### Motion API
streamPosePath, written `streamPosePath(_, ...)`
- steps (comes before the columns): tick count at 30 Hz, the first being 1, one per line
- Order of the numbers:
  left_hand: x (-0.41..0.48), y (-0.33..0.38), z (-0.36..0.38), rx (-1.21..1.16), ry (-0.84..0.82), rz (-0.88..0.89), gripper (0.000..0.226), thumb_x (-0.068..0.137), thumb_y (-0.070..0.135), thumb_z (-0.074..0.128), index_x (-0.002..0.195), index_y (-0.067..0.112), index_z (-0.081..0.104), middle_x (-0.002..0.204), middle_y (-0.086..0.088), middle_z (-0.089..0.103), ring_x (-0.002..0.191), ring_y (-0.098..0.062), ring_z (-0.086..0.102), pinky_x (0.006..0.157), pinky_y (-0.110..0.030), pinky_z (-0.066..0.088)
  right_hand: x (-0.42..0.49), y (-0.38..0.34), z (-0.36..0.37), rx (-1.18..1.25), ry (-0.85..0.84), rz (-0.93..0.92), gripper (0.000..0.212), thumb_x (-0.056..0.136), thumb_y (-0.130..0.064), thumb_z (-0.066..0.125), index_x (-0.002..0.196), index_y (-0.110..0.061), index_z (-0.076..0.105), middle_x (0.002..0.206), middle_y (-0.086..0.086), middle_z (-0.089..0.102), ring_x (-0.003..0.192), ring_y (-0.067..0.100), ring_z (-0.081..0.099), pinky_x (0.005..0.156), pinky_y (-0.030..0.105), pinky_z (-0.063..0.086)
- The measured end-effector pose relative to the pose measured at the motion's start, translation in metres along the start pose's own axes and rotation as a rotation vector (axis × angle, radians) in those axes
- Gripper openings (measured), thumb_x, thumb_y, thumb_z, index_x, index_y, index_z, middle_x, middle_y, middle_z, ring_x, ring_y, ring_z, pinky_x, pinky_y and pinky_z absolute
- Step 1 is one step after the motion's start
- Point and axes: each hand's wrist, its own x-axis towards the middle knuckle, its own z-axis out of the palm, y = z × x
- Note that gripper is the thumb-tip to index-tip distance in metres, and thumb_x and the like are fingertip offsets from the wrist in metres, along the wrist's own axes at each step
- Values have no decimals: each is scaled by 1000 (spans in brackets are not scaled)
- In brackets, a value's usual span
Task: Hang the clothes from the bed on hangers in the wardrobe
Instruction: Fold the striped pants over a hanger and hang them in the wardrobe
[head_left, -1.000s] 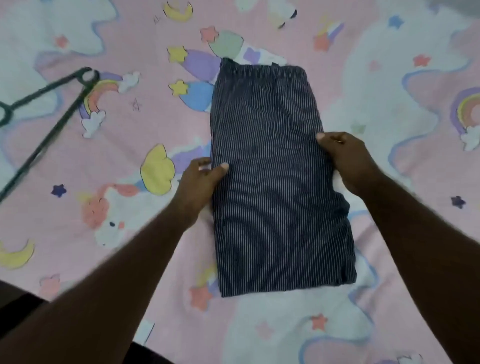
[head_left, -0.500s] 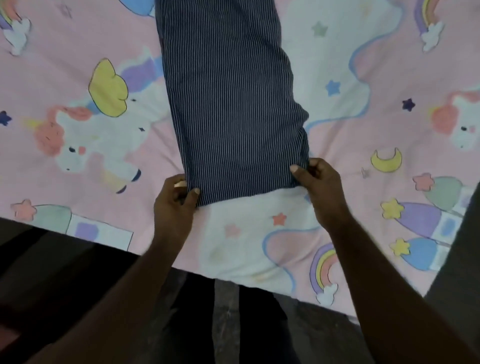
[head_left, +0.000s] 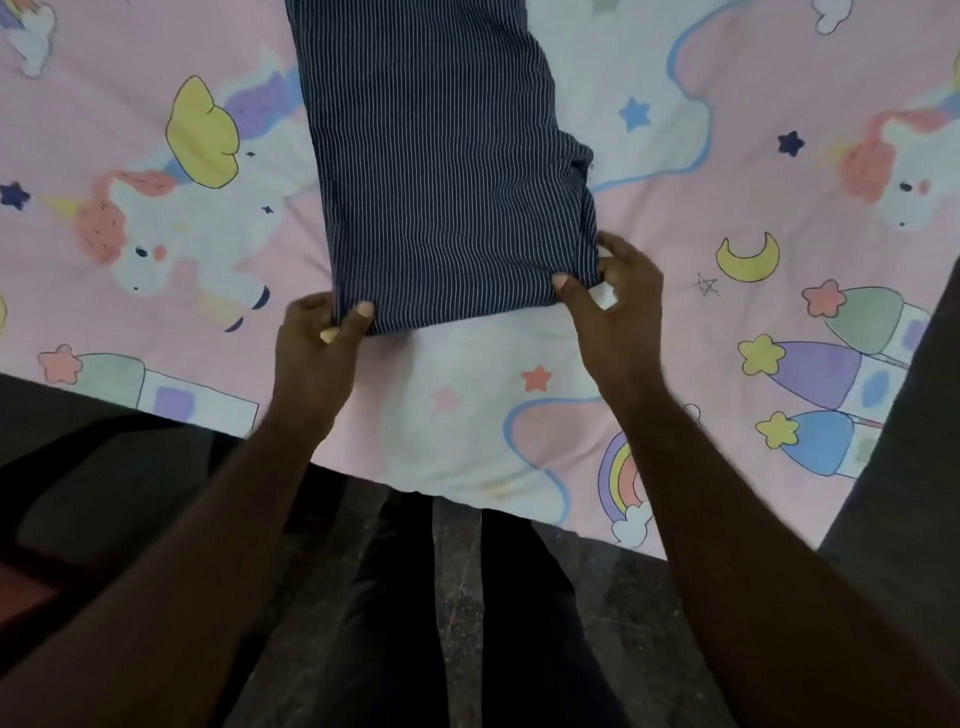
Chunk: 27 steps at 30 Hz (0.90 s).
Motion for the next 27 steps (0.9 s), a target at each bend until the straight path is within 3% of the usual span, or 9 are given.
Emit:
streamPosePath(2, -10, 9, -3, 14, 96, 114, 23, 92, 31, 65, 105, 12, 58, 86, 9, 62, 74, 4, 59, 65, -13, 47, -4, -9, -5, 17, -9, -31, 29, 87, -27, 70, 110, -11, 65, 123, -7, 58, 119, 11, 51, 97, 18, 40)
streamPosePath(5, -16, 22, -6, -148, 56, 78, 23, 96, 28, 60, 81, 10, 56, 55, 10, 53, 52, -9, 49, 50, -23, 38, -1, -20, -9, 105, -61, -8, 6, 92, -22, 64, 95, -17, 61, 93, -8, 65, 86, -2, 56, 76, 13, 43)
streamPosePath(8, -15, 30, -6, -233, 3, 3, 18, 97, 19, 59, 89, 10, 46, 58, 6, 59, 45, -9, 50, 43, -20, 35, 4, -28, -9, 211, -24, 53, 14, 92, -20, 64, 86, -10, 58, 75, -4, 57, 66, 4, 49, 64, 21, 44)
streamPosePath(10, -16, 36, -6, -253, -4, -38, 16, 95, 15, 61, 97, 10, 46, 62, 1, 61, 44, -8, 51, 44, -22, 38, 5, -35, -10, 240, 12, 90, 13, 91, -16, 65, 96, -10, 54, 76, -7, 56, 62, -3, 51, 63, 15, 43)
streamPosePath(12, -21, 49, -11, -271, 25, -49, 22, 94, 14, 63, 106, 10, 46, 66, -2, 61, 44, -9, 50, 44, -22, 39, 3, -50, -16, 315, 25, 106, 24, 90, -9, 66, 108, -13, 50, 87, -10, 60, 70, -8, 59, 69, 14, 48)
streamPosePath(16, -37, 105, -40, -312, 20, 25, 21, 93, 10, 62, 112, 17, 56, 74, -2, 60, 50, -9, 49, 48, -21, 40, 2, -106, -50, 379, -61, 5, 32, 91, -3, 63, 120, -16, 58, 111, 1, 68, 98, 10, 67, 86, 22, 53)
streamPosePath(18, -46, 143, -58, -285, -63, 69, 19, 91, 5, 63, 105, 18, 65, 76, 0, 61, 57, -8, 51, 55, -22, 41, 8, -142, -73, 394, -124, -28, 29, 89, 1, 65, 116, -9, 64, 103, -1, 68, 88, 2, 65, 81, 19, 51)
streamPosePath(22, -70, 245, -105, -45, -155, 198, 19, 84, 1, 71, 102, 8, 69, 74, -3, 62, 55, -6, 54, 53, -19, 45, 21, -245, -133, 225, -363, -96, 30, 80, 7, 72, 106, -8, 66, 73, -3, 59, 46, -4, 48, 48, 15, 39)
streamPosePath(27, -104, 352, -156, 182, -84, 332, 14, 80, 3, 75, 92, 5, 69, 72, -8, 62, 61, -13, 58, 53, -21, 52, 26, -349, -194, 109, -381, -253, 18, 84, 4, 67, 83, -14, 64, 63, 4, 57, 41, 6, 50, 43, 21, 42)
